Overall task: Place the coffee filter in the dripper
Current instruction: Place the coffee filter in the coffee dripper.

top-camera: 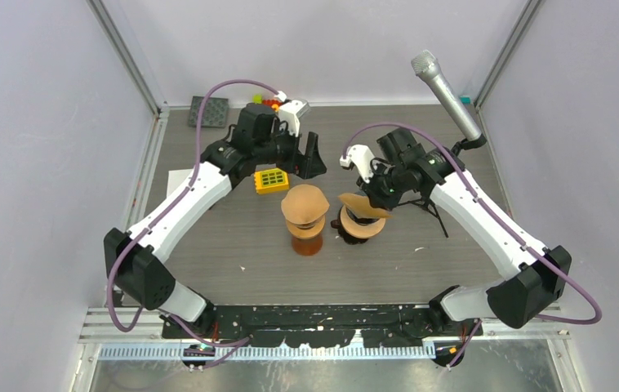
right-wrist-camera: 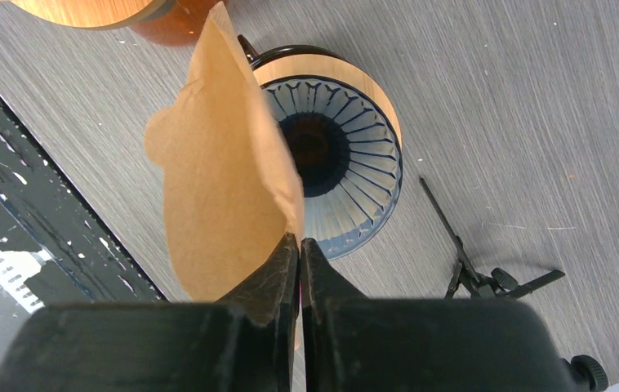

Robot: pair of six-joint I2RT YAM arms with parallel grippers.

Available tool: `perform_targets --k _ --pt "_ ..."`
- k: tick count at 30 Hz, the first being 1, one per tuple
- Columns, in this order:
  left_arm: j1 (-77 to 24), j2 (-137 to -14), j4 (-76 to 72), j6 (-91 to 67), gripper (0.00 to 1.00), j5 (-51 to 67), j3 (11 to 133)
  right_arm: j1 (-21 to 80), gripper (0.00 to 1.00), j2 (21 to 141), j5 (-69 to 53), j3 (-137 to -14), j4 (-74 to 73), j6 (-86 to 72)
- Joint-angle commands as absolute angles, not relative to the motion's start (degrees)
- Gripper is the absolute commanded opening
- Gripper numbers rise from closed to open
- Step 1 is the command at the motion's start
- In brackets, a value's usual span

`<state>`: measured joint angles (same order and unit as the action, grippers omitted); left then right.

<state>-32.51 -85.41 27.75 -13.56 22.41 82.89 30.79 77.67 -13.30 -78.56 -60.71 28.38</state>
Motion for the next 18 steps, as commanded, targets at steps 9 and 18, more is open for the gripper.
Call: perform_targets --k 9,18 --pt "-33.24 -87.74 29.89 -13.93 0.82 21.34 87.48 31.01 0.27 77.31 -12.71 -77.21 -55.28 28.06" --pt "-34.93 -88.31 31.01 -12.79 0.82 21.42 88.32 30.98 0.50 74.83 -7.65 -77.05 -53.63 19.59"
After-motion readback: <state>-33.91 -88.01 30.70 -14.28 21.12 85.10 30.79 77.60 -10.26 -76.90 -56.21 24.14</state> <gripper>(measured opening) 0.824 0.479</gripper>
